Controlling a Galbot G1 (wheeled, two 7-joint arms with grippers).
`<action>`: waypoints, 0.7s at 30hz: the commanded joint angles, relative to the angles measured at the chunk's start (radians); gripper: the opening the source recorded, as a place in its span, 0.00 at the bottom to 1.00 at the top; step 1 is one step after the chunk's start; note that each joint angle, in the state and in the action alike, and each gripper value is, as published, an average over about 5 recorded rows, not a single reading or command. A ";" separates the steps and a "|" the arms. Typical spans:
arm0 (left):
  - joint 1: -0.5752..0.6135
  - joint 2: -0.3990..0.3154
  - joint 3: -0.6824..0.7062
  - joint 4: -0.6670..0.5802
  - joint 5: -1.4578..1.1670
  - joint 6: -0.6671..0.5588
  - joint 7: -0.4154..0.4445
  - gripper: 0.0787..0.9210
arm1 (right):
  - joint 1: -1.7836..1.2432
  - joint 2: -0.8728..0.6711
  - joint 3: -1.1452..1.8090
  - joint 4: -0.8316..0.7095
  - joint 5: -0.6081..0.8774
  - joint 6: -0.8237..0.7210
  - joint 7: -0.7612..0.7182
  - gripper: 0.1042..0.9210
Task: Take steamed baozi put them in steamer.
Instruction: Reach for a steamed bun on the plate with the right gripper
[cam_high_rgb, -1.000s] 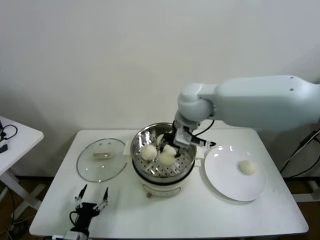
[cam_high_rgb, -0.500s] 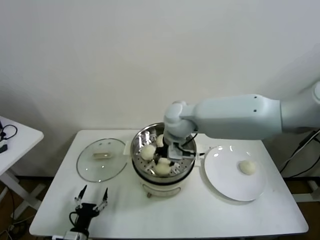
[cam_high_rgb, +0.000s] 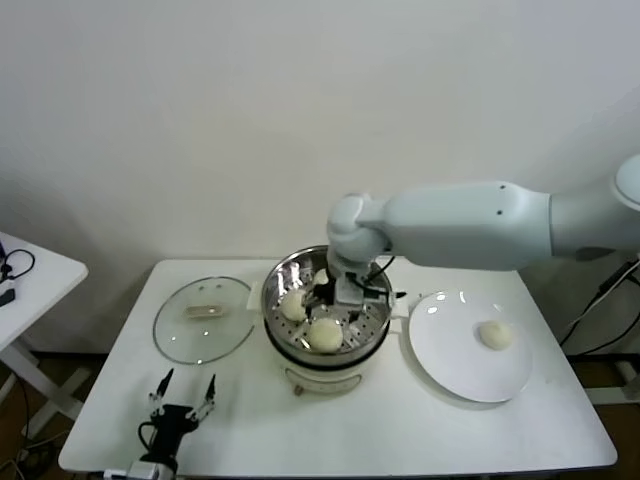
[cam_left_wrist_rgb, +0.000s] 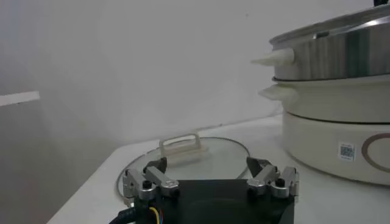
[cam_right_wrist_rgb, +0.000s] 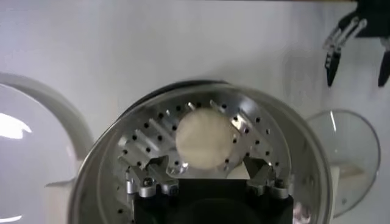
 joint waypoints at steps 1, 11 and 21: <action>0.003 0.002 0.003 -0.002 0.002 0.002 0.001 0.88 | 0.286 -0.187 -0.265 -0.165 0.449 -0.141 -0.137 0.88; -0.002 0.001 0.014 0.009 0.008 0.001 0.003 0.88 | 0.261 -0.532 -0.522 -0.120 0.466 -0.466 -0.070 0.88; 0.001 -0.006 0.013 0.016 0.019 0.004 0.003 0.88 | -0.278 -0.690 -0.065 -0.258 0.217 -0.588 0.042 0.88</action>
